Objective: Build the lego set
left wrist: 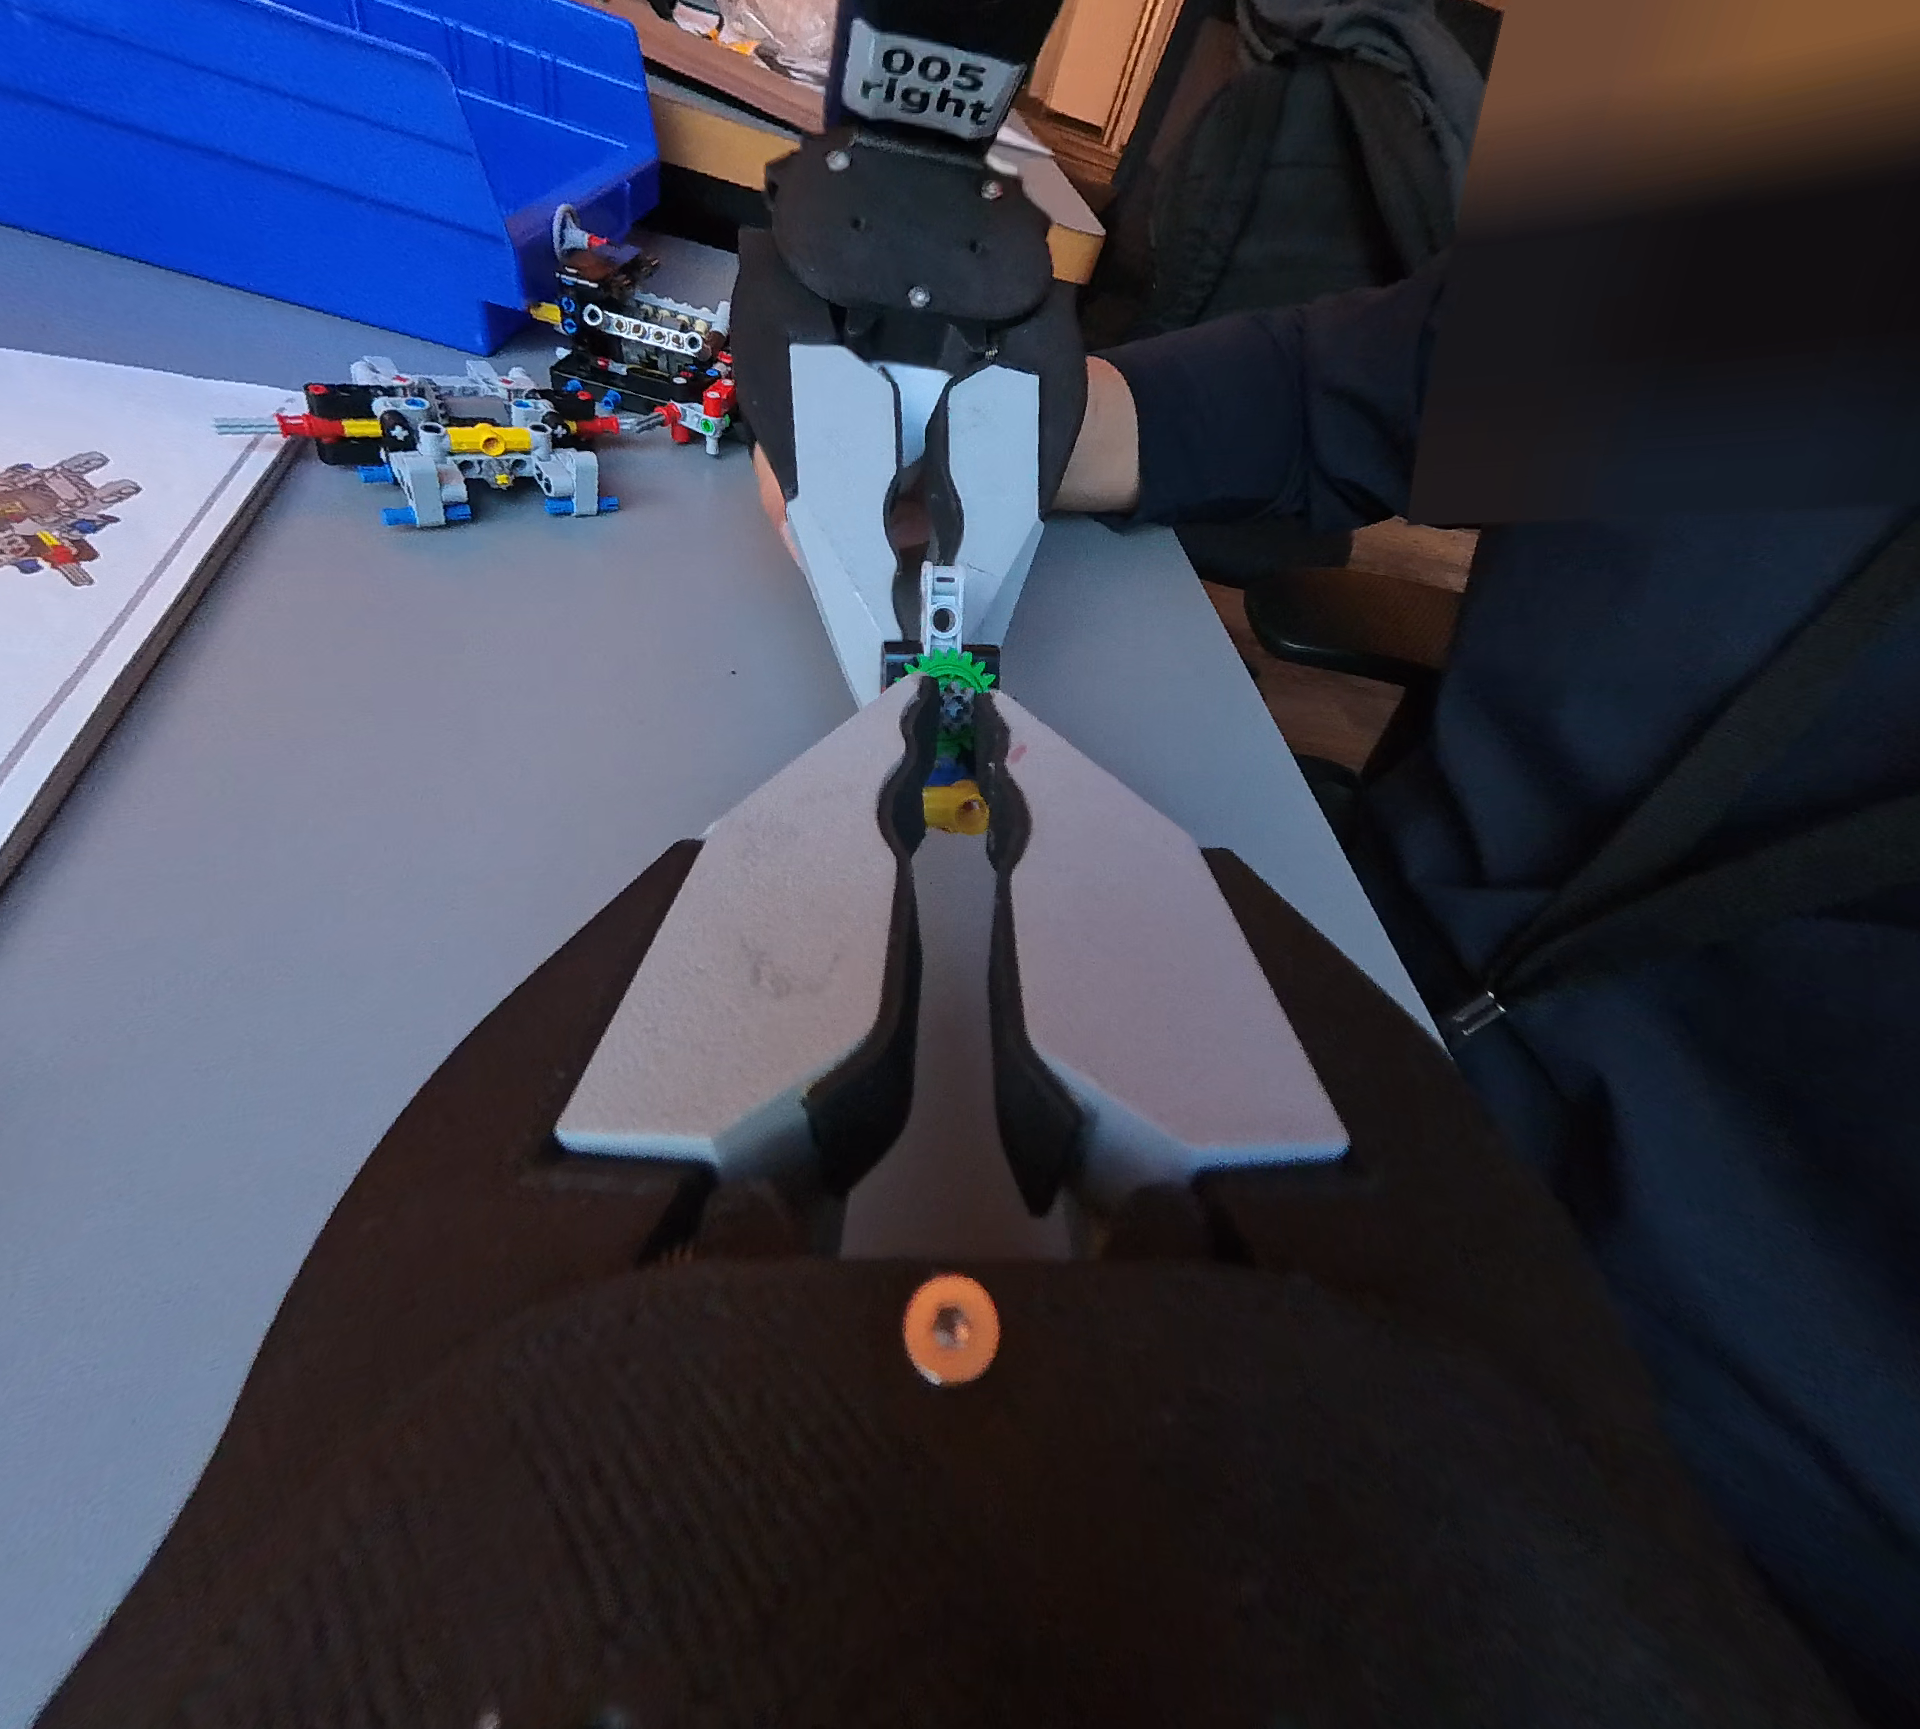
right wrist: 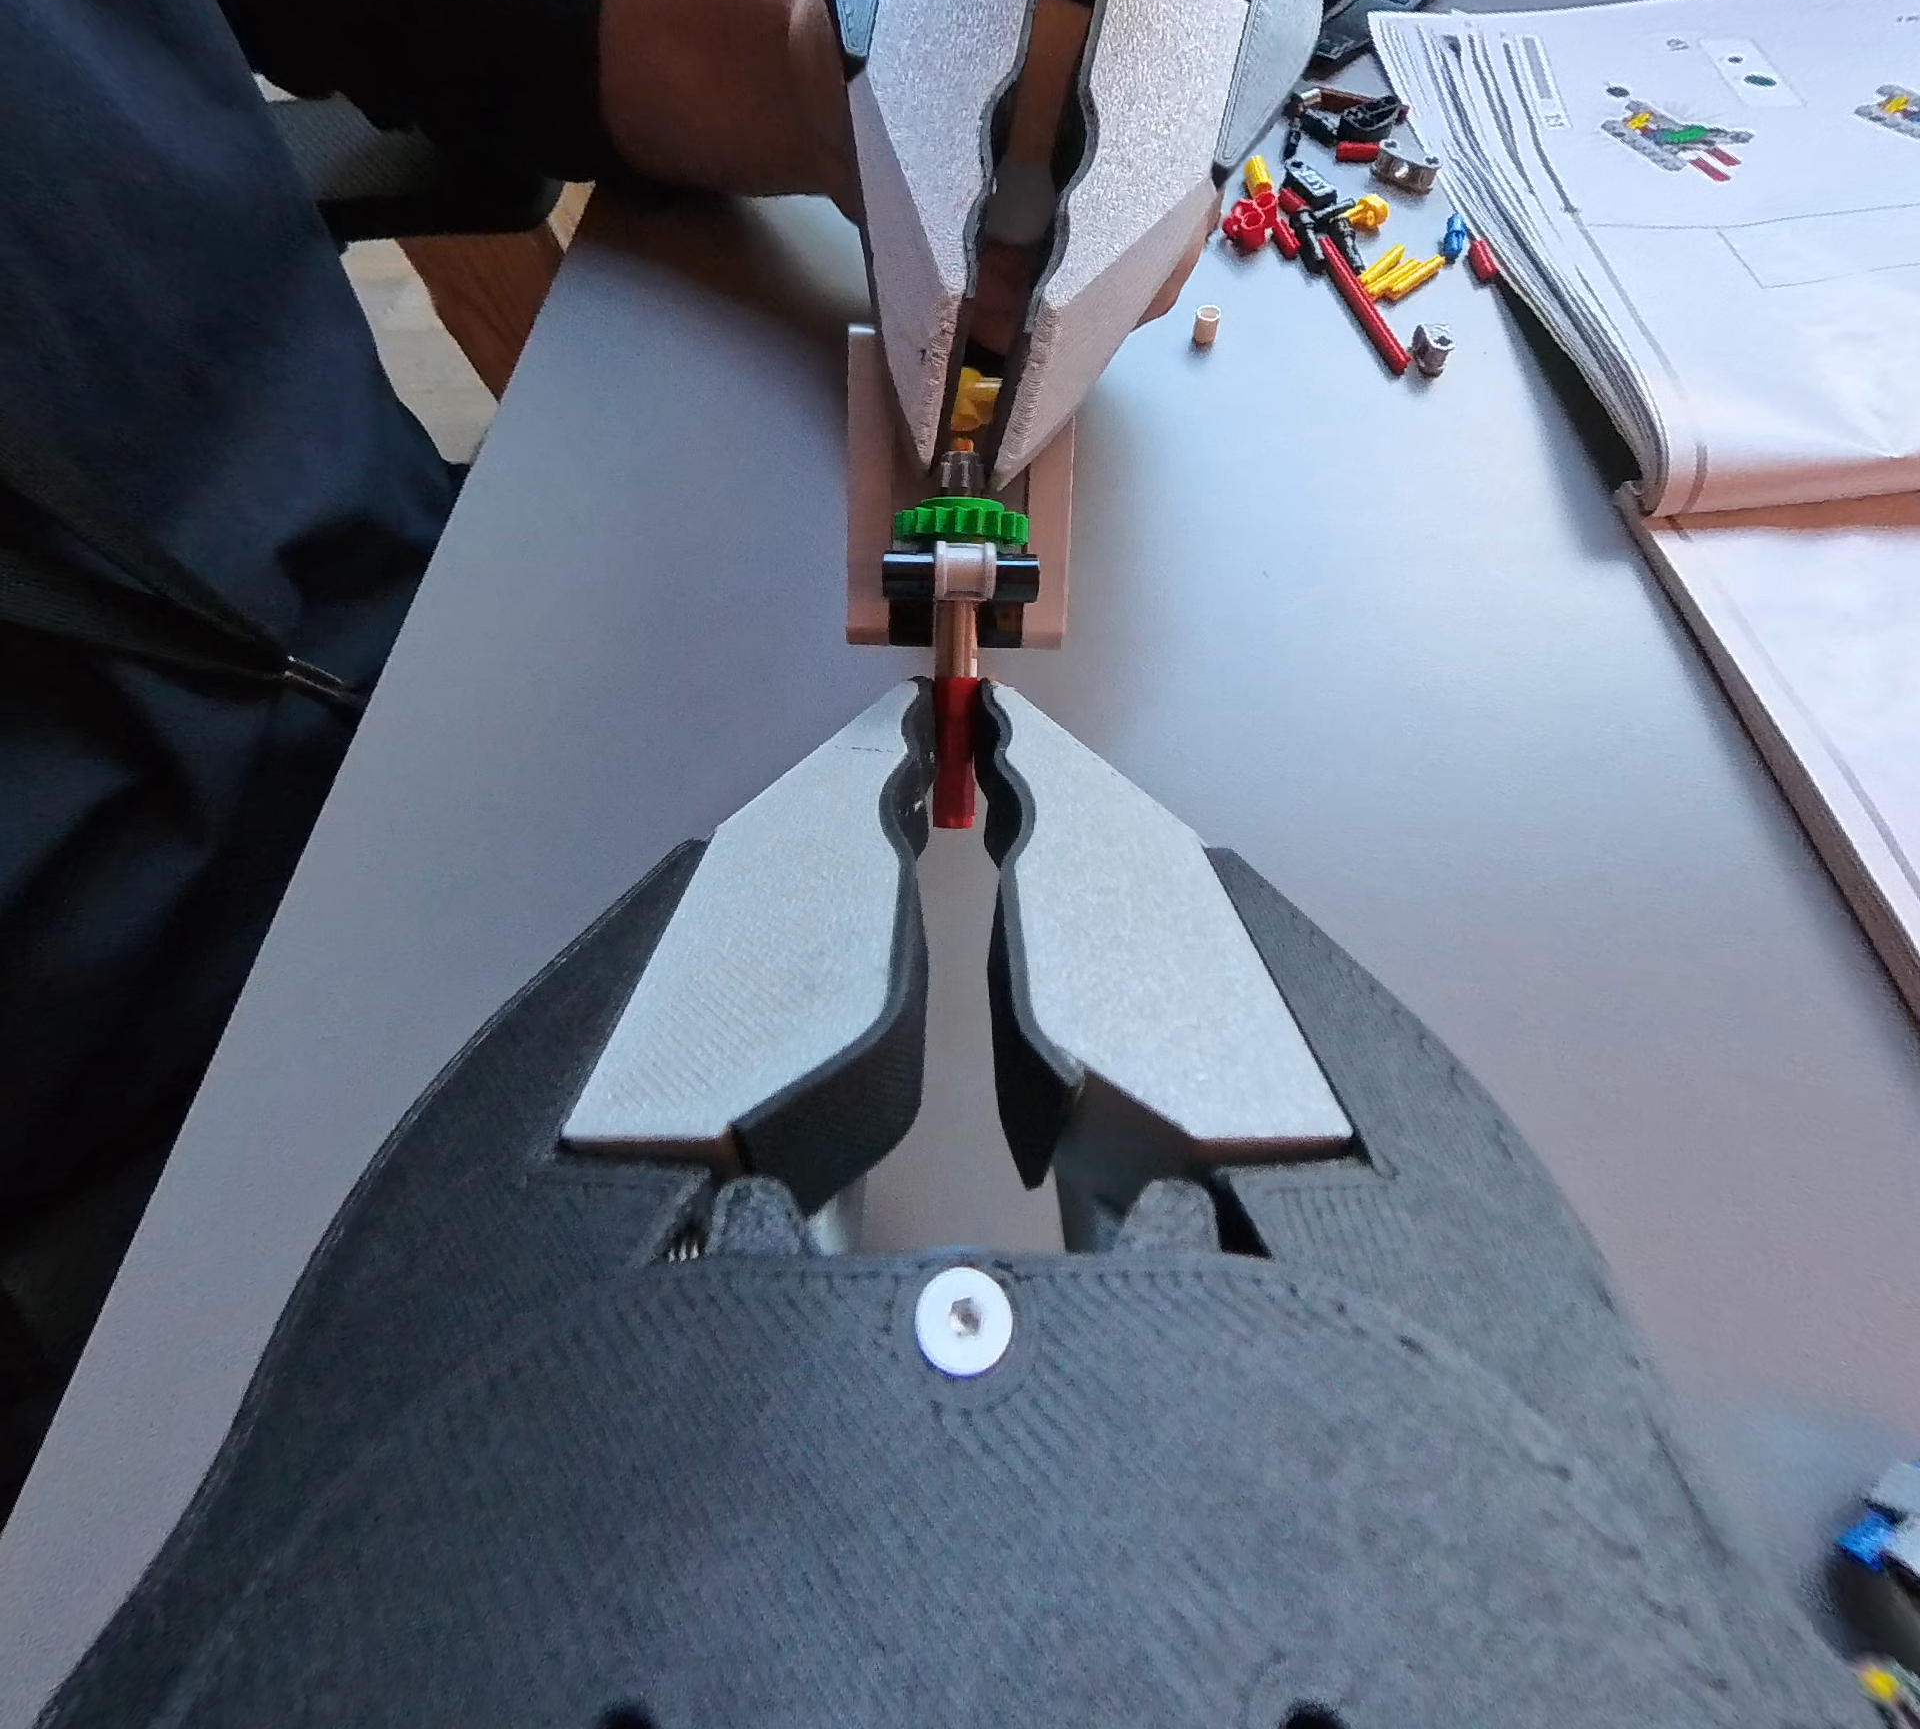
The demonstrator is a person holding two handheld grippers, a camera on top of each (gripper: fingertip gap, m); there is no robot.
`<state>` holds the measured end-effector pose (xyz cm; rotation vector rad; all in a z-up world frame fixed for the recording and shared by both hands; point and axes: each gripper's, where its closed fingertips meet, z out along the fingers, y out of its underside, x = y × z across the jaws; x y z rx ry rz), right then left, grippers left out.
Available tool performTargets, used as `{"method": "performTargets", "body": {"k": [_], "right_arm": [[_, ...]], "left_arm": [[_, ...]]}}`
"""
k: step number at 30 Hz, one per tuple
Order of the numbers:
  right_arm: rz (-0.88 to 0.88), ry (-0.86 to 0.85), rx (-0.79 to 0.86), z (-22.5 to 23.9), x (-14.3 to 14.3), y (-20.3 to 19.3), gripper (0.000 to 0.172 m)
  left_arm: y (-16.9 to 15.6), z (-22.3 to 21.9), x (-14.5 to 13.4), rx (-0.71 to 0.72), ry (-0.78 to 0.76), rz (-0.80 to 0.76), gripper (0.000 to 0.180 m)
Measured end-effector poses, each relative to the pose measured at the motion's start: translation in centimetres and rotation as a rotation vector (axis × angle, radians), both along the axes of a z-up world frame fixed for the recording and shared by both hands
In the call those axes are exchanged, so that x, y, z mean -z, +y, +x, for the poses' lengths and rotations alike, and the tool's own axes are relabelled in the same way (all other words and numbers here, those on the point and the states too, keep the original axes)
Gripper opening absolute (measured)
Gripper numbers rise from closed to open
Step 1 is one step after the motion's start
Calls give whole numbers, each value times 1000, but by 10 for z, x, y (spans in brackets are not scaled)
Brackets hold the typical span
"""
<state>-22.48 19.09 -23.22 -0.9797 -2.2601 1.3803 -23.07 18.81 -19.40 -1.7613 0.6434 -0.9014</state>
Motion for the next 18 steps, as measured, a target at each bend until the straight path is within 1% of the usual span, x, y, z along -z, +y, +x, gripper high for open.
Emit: {"method": "performTargets", "body": {"k": [4,8,10,12,15,18], "right_arm": [[-43,-66,-18,0,7,-1,4],[-46,-14,12,-2,1,6,5],[-39,-21,21,-1,2,10,12],[-20,-28,27,0,5,13,15],[10,-42,38,0,11,16,15],[5,-43,44,0,10,18,14]], "left_arm": [[1,-1,6,1,13,-50,3],[3,-9,7,-26,-4,-68,3],[5,-13,8,-46,-4,-82,3],[6,-15,9,-53,-4,-93,3],[6,-13,13,-54,21,-98,3],[5,-11,15,-51,50,-98,3]]}}
